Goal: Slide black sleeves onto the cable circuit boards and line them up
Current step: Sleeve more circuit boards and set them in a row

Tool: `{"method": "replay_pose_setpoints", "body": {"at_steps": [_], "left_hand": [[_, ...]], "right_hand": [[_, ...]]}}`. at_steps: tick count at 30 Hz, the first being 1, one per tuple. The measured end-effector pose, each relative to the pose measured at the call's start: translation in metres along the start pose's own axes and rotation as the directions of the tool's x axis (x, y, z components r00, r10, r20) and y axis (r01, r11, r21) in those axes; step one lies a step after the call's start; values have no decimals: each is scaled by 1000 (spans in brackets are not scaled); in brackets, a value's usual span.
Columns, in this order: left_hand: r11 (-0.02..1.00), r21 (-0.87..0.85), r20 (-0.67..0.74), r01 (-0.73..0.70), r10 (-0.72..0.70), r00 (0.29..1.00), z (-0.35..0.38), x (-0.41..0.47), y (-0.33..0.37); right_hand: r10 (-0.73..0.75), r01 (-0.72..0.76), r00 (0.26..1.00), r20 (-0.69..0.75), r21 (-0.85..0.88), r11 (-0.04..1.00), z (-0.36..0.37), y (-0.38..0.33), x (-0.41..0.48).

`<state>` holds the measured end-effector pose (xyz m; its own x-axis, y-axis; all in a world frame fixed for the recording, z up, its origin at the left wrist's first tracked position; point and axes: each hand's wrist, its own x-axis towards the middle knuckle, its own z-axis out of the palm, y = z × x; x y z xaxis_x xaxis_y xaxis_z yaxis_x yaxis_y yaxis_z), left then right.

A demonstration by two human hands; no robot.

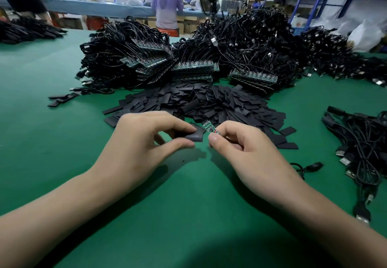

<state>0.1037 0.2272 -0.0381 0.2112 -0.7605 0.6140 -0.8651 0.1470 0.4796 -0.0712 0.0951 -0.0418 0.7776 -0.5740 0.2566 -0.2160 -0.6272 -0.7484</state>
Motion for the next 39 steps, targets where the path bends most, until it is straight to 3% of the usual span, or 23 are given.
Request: {"method": "replay_pose_setpoints", "body": {"at_steps": [5, 14, 26, 30, 35, 39], "left_hand": [[994, -60, -69, 90, -94, 993, -7, 1, -4], [997, -58, 6, 56, -56, 998, -4, 1, -8], [951, 190, 101, -245, 229, 968, -6, 5, -16], [976, 113, 94, -188, 178, 980, -6, 3, -16], [989, 50, 200, -138, 126, 972, -7, 2, -17], [984, 59, 225, -168, 151, 963, -7, 1, -15]], "right_hand": [[-1, 1, 1000, 30, 16, 1000, -8, -2, -2], [-46, 59, 995, 89, -144, 988, -6, -5, -3], [-30, 75, 985, 169, -268, 960, -9, -5, -4], [-32, 73, 985, 171, -240, 968, -10, -6, -5], [-47, 116, 978, 201, -346, 931, -8, -6, -6], [-57, 125, 977, 205, -338, 933, -8, -5, -6]]}}
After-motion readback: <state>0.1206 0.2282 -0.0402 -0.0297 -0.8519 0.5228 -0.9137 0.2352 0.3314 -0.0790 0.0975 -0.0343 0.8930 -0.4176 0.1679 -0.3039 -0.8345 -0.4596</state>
